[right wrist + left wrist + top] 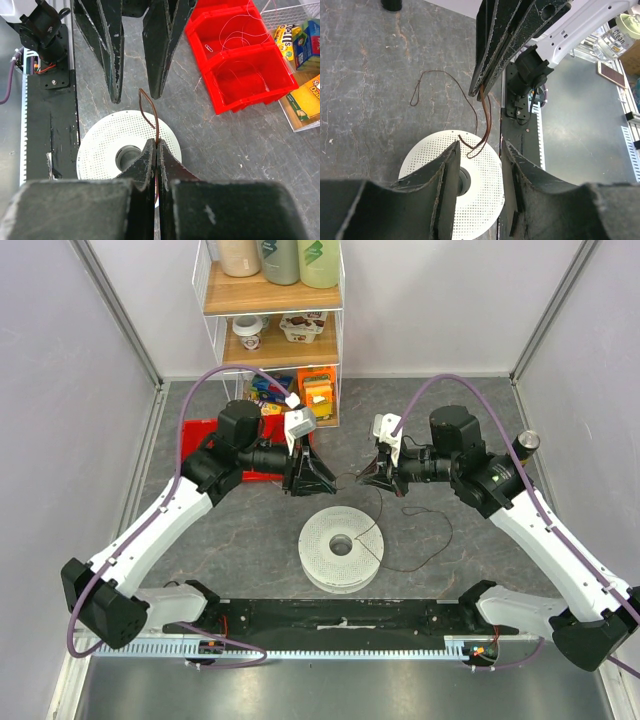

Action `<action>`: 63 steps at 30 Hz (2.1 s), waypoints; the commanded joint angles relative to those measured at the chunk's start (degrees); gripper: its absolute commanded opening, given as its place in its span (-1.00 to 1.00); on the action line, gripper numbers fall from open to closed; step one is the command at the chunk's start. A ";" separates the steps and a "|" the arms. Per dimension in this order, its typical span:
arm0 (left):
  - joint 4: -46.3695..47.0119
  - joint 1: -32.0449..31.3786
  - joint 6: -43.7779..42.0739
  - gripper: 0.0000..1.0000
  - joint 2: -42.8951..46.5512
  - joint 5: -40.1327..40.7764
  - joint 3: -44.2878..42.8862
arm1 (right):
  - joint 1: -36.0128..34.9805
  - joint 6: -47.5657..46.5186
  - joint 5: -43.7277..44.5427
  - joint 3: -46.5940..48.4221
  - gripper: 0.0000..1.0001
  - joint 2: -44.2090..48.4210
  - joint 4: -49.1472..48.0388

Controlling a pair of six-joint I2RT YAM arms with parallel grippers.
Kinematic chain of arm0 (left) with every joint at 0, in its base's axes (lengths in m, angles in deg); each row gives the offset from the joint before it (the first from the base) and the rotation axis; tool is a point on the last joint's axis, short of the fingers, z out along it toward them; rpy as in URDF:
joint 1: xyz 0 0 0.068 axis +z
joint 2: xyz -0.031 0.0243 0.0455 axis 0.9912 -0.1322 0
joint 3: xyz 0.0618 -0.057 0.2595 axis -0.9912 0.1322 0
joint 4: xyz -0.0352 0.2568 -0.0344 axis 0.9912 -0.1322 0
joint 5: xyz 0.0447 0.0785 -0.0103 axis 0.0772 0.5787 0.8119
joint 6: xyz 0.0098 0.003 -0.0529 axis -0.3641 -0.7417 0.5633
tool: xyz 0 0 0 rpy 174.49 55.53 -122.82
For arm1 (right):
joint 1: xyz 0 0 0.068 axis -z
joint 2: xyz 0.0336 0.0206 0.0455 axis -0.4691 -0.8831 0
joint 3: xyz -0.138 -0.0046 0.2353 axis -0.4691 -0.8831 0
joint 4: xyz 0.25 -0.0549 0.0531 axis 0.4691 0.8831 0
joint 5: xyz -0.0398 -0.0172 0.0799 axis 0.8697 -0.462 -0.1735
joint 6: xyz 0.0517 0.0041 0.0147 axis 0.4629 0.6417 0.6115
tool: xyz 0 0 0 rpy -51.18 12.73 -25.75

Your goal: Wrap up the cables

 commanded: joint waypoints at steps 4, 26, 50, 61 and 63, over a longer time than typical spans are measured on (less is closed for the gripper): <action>5.59 -0.54 0.55 -0.15 -0.42 -0.83 0.00 | -0.17 1.58 -1.89 0.81 -1.00 0.40 -2.32; 15.58 0.43 12.57 -0.97 5.37 4.35 2.46 | -0.17 -0.18 0.22 -3.06 -1.00 0.66 -2.14; 15.96 0.61 24.72 -0.97 3.79 15.07 2.73 | -0.34 -6.94 15.42 -6.93 0.96 12.70 -10.84; 18.51 0.78 30.26 -0.97 4.58 15.07 3.25 | -0.87 0.24 7.51 -2.80 0.96 5.77 -16.10; 19.21 0.78 31.22 -0.97 4.85 15.78 3.69 | -1.13 0.79 7.16 -2.97 0.90 4.88 -17.16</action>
